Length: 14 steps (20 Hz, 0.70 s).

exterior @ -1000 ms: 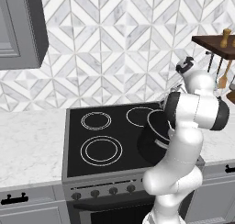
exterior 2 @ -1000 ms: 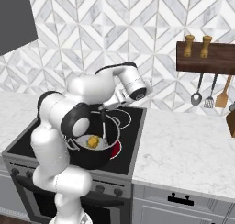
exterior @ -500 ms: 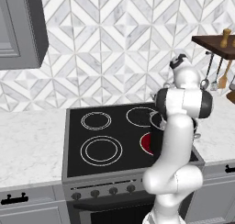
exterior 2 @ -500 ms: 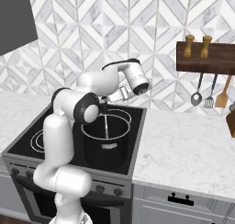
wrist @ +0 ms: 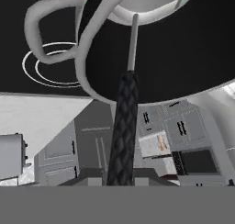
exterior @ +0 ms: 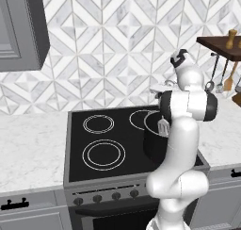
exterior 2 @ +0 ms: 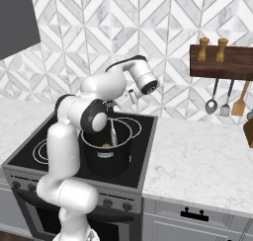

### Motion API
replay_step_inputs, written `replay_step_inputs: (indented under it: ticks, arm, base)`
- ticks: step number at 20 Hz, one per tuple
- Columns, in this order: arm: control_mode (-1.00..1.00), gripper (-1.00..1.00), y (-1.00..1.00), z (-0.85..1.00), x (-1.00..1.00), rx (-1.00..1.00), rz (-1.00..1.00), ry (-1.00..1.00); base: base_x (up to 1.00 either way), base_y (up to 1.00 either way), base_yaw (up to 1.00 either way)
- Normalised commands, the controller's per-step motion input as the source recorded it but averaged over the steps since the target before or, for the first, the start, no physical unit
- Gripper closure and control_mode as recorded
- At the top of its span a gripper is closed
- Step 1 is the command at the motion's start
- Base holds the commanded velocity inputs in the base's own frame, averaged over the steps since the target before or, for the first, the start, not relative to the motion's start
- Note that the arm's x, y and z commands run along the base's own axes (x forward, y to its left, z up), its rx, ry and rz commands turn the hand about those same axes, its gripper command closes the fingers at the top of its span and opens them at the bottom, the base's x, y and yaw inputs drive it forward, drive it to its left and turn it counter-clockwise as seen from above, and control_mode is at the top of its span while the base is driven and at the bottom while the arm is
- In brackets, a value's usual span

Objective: Put the lemon wedge and squash in the pot. Retrieve the spatula and lightly stir the vegetables in the pot.

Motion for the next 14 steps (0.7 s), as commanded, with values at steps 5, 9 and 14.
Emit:
replay_step_inputs:
  ticks: [5,9,14]
  arm:
    - [-1.0,1.0,0.02,0.42,0.0,0.14,0.14,-0.3]
    - [-1.0,1.0,-0.03,-0.07,-0.2,0.02,0.09,-0.19]
    - [-1.0,1.0,-0.19,-0.58,-1.0,0.03,0.11,-0.21]
  base:
    - [0.0,0.0,0.0]
    - [0.0,0.0,0.0]
    - [0.0,0.0,0.0]
